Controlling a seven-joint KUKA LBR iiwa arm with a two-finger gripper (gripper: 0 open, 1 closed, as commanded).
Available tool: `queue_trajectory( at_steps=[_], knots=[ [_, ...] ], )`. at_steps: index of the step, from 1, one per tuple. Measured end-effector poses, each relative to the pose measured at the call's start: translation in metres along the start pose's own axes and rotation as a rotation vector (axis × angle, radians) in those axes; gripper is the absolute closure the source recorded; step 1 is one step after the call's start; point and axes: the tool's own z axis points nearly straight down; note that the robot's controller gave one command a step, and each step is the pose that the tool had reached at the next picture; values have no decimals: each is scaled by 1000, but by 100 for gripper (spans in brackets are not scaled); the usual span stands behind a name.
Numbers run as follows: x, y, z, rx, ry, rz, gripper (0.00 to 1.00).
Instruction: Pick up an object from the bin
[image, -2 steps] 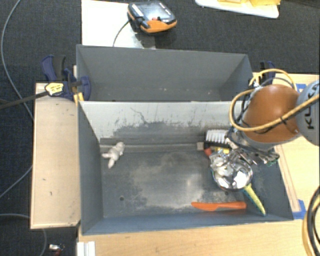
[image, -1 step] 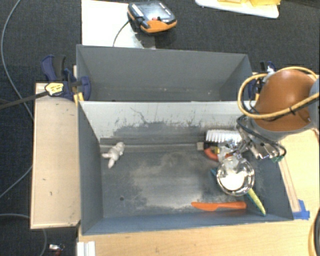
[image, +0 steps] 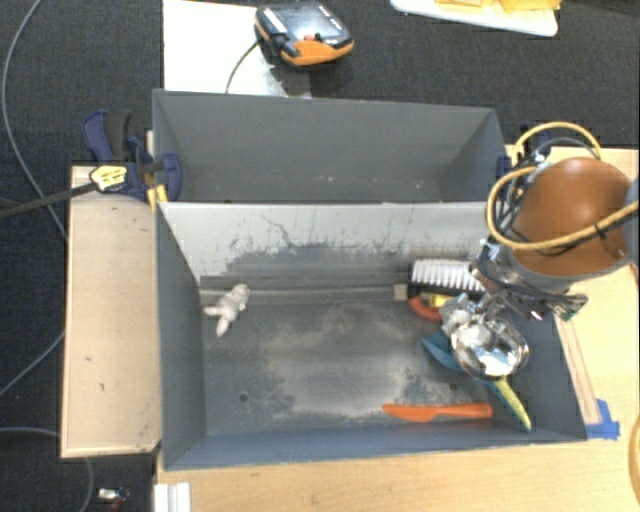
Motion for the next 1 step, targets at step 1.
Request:
queue_trajectory(
  at_steps=[1],
  knots=[
    [-2, 2, -56, -4, 1, -56, 100]
  ],
)
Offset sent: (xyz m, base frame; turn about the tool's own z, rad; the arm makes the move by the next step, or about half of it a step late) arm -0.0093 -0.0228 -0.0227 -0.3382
